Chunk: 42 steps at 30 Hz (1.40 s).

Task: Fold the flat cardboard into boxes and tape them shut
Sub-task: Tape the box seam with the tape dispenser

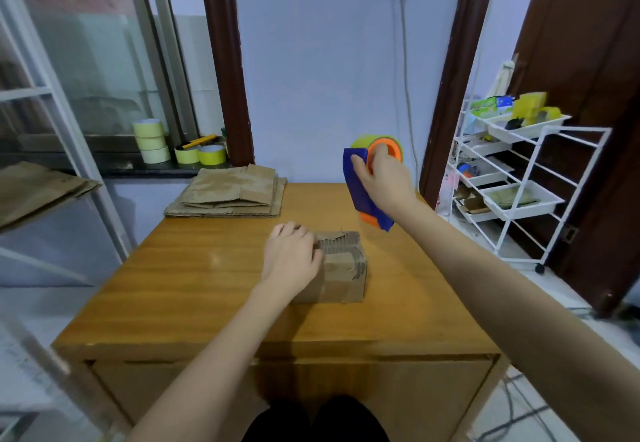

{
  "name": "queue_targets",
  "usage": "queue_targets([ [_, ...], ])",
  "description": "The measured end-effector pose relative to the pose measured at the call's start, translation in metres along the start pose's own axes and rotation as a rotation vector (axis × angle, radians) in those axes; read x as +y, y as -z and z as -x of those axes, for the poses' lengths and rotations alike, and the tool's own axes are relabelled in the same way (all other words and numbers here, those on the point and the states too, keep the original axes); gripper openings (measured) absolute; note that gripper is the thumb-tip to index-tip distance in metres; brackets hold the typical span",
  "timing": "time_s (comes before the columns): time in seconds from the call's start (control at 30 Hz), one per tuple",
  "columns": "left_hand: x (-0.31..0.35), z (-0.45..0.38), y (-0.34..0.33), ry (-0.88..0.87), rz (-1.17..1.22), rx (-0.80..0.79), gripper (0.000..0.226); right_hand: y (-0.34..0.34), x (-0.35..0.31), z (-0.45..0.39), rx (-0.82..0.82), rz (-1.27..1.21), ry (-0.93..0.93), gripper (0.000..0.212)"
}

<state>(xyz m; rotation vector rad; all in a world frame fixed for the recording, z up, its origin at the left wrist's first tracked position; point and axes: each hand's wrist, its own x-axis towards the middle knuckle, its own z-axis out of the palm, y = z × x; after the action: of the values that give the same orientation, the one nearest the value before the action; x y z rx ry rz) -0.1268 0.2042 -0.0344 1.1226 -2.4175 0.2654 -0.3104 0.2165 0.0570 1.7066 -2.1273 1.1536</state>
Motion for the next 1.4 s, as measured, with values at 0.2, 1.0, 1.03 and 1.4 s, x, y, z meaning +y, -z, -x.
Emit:
queue_targets([
  [0.2,0.012,-0.013,0.016,0.146,0.173,-0.185,0.023,0.002,-0.029,0.010,0.141,-0.348,-0.028,0.022],
  [1.0,-0.003,-0.015,0.013,0.768,1.325,-0.002,0.019,-0.043,-0.041,0.064,0.490,-1.351,-0.628,0.052],
  [1.03,-0.003,-0.015,0.014,0.786,1.370,0.013,0.019,-0.044,-0.042,0.066,0.466,-1.338,-0.588,0.056],
  [1.4,-0.010,-0.013,0.013,0.906,1.579,0.089,0.021,-0.058,-0.038,0.078,0.140,-0.998,-0.241,0.067],
])
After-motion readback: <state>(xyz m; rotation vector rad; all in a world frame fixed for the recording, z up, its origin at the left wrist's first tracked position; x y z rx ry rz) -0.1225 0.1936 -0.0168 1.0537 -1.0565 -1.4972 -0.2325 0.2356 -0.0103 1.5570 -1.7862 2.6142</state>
